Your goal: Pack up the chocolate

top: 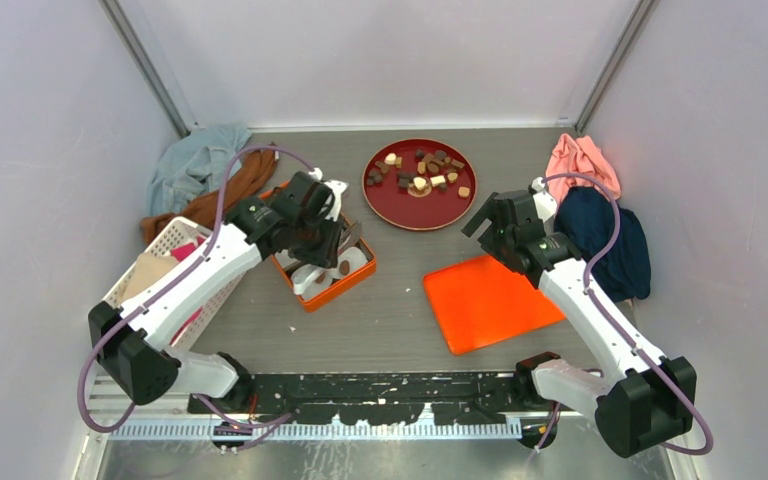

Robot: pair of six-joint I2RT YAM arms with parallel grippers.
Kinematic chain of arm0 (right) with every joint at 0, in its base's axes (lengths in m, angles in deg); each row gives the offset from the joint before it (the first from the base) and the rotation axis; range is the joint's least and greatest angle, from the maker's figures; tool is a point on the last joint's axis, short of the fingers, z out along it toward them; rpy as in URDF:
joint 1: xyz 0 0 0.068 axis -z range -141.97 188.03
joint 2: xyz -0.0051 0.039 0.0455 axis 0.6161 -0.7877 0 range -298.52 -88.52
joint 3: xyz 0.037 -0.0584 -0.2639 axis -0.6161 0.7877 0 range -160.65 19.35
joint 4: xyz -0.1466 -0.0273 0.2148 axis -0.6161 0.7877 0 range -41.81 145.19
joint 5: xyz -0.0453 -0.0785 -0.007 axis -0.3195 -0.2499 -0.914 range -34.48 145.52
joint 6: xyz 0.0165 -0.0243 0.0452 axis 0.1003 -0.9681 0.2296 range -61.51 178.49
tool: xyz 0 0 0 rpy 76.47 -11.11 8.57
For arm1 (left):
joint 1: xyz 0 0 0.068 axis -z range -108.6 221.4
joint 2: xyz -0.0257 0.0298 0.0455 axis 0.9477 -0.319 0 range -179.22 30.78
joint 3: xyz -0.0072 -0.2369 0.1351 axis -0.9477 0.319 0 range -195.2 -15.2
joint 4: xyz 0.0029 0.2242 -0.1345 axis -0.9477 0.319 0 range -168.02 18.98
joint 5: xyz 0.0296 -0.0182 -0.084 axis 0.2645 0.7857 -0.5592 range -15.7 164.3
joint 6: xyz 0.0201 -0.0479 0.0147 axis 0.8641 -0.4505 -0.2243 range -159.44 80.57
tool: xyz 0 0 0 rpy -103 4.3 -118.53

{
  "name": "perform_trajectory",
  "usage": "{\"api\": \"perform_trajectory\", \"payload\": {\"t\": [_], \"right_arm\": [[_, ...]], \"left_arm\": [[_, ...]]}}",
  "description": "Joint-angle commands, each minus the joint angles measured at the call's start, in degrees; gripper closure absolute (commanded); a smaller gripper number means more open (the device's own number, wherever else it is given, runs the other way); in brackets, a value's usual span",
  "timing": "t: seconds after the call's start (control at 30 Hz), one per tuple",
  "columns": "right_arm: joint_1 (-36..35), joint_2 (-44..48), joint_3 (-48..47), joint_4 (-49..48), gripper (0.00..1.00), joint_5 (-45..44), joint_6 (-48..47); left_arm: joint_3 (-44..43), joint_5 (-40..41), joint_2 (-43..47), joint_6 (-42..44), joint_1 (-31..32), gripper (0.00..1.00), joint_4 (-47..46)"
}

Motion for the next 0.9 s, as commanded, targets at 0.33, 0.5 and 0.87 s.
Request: {"api": "perform_trajectory", "payload": {"t": [0.33,0.5,0.87], "right_arm": [[0.17,0.42,-3.31,-0.34,0.07,-1.66,-0.15],[0.19,0.55,-4.25,0.43,0.07,-2.18,-0.55],[0.17,2.23,-4.3,2.0,0.07,-3.86,-0.55]], "left_arm": [[6.15,-6.04,0.53,-2.07,5.77,1.0,-17.65],[11.7,-2.9,0.29,-5.66,9.32,1.0,-26.26],[17.61,5.69,-9.3,-12.36,15.24,1.0,-42.11]]}}
